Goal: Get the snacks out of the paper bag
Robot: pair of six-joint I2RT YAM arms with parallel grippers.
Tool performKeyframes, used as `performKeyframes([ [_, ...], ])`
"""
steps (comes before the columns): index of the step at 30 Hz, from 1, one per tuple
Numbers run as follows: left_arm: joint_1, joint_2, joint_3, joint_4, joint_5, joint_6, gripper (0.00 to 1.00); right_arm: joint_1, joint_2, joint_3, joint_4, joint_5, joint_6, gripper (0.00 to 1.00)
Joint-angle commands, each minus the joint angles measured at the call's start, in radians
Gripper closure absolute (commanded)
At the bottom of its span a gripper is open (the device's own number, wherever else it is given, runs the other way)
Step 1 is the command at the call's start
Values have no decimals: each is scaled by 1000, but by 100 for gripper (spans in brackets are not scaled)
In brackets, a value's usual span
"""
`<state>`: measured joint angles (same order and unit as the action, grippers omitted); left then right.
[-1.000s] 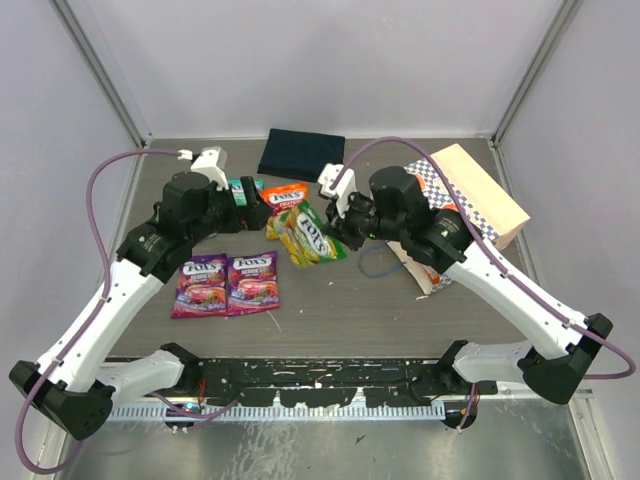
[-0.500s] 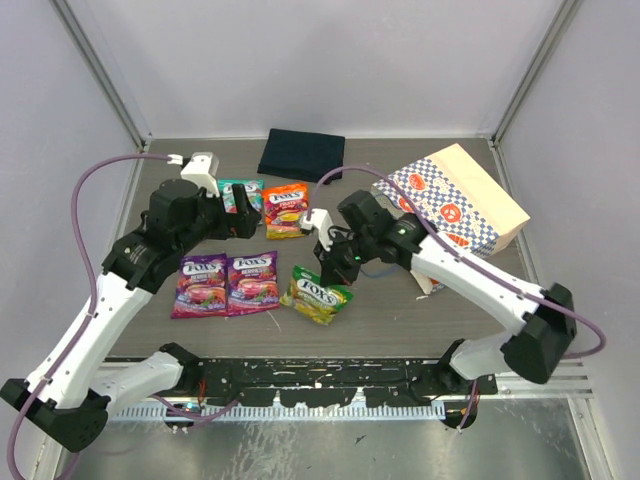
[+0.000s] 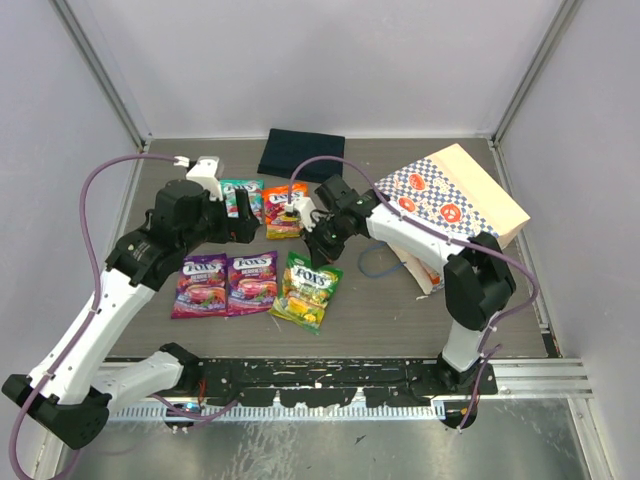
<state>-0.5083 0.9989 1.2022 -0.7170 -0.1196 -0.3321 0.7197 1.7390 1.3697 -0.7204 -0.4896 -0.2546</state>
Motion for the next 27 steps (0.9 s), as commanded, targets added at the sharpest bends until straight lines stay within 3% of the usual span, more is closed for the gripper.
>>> performKeyframes([
  [1, 5, -4, 19, 3, -9, 27, 2, -20, 45, 124, 26, 48, -37, 99],
  [2, 5, -3, 19, -1, -5, 26, 2, -22, 62, 141, 22, 56, -43, 98],
  [4, 6, 2, 17, -4, 17, 27, 2, -28, 94, 178, 9, 54, -53, 83],
  [8, 5, 18, 14, -4, 65, 28, 2, -42, 118, 231, 17, 72, -34, 35],
  [10, 5, 27, 18, -10, 77, 33, 2, -62, 86, 224, 49, 42, -16, 6],
  [11, 5, 29, 17, -9, 83, 36, 2, -75, 61, 213, 74, 36, -5, 1],
  [17, -45, 29, -60, 55, 155, 26, 2, -184, -186, 66, 347, 113, 187, 0],
  [23, -299, 99, -158, 139, -34, 21, 1, -232, -508, -129, 534, 232, 376, 0],
  [27, -382, 232, -183, 222, -51, -6, 17, -234, -615, -185, 536, 390, 406, 0],
])
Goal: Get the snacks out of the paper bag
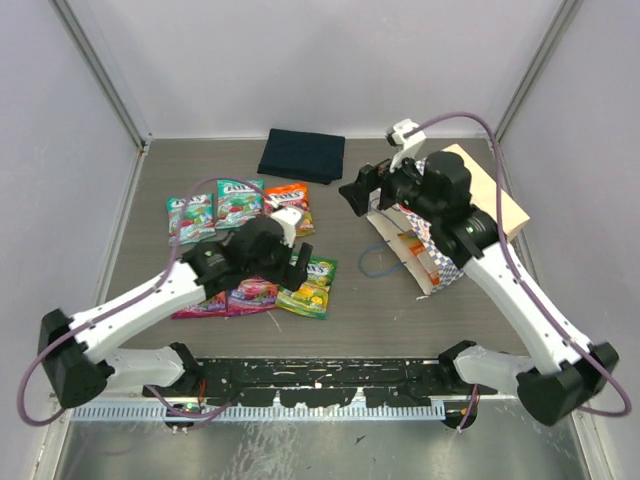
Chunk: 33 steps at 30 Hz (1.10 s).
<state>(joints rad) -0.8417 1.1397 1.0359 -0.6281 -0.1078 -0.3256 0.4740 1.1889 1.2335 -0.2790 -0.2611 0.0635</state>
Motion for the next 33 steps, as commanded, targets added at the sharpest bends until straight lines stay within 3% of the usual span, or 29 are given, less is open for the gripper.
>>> performKeyframes([
  [1, -59, 116, -21, 162, -57, -16, 18, 10, -82, -59, 92, 186, 87, 0],
  [7, -73, 281, -55, 287, -72, -38, 36, -14, -142, -89, 54, 220, 89, 0],
  [11, -73, 357, -83, 374, -22, -84, 57, -32, -167, -106, 47, 219, 87, 0],
  [15, -73, 418, -115, 457, -7, -134, 61, -48, -174, -117, 41, 208, 87, 0],
  [24, -62, 507, -131, 468, -69, -233, 61, -77, -190, -127, 32, 186, 86, 0],
  [33, -59, 578, -79, 417, -265, -473, 73, -86, -208, -120, 17, 186, 83, 0],
])
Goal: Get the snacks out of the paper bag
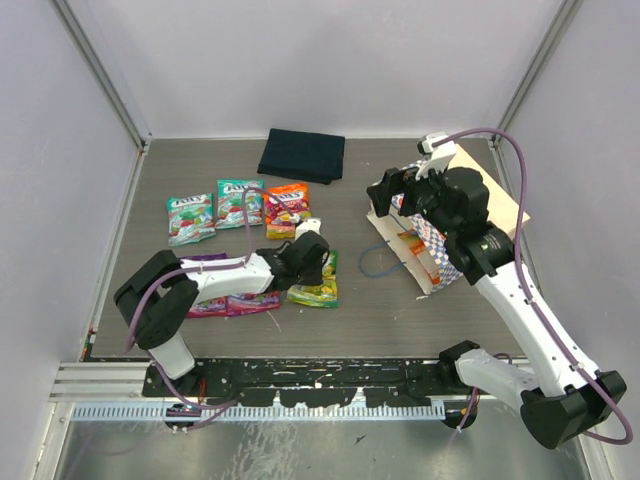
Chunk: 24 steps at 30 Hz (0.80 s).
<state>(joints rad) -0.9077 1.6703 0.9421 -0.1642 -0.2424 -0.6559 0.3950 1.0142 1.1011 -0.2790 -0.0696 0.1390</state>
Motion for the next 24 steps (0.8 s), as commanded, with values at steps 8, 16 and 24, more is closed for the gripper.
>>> performKeyframes([
  [8, 6, 42, 40, -133, -220, -196, 73, -14, -33, 16, -9, 47, 11, 0],
  [16, 6, -38, 55, -126, -157, -55, 49, -19, 86, 40, -112, -7, -36, 3],
  [24, 7, -166, 187, -184, -72, 142, 1, -19, 134, 29, -139, -80, -31, 12],
])
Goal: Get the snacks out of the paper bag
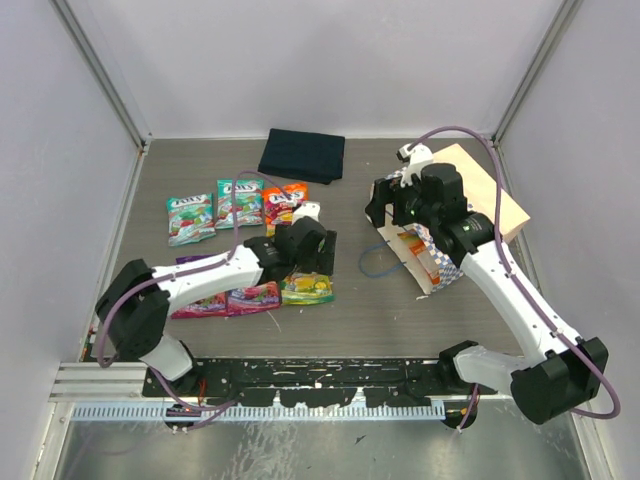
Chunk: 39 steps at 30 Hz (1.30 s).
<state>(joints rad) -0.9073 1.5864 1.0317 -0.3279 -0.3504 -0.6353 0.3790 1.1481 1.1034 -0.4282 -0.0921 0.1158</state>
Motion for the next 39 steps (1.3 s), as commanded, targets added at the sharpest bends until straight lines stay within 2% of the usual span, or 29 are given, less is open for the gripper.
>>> performKeyframes([
  [1, 7, -84, 112, -20, 50, 139, 2, -1, 11, 26, 6, -70, -7, 14],
  [8, 6, -70, 113, 113, 165, 185, 2, 0, 67, 19, 16, -155, 6, 20],
  [11, 6, -47, 115, 201, 222, 203, 2, -1, 82, 28, 12, -185, 5, 32],
  [13, 7, -28, 115, 263, 251, 212, 2, -1, 83, 35, 10, -189, 6, 49],
  [15, 6, -4, 114, 331, 280, 213, 1, -2, 70, 51, 14, -178, 14, 76],
  [17, 7, 29, 115, 421, 301, 188, 0, -2, 43, 64, 34, -127, 32, 97],
  [23, -1, 213, 204, 620, 380, 0, 2, -17, -30, 83, 84, 16, 77, 99],
  [30, -16, 472, 418, 774, 395, -171, 6, -60, -67, 62, 131, 66, 145, 99],
  [35, -16, 615, 607, 696, 333, -242, 15, -101, -109, 33, 157, 59, 186, 99],
  [39, -16, 700, 691, 680, 255, -302, 21, -123, -124, 21, 166, 29, 202, 99],
])
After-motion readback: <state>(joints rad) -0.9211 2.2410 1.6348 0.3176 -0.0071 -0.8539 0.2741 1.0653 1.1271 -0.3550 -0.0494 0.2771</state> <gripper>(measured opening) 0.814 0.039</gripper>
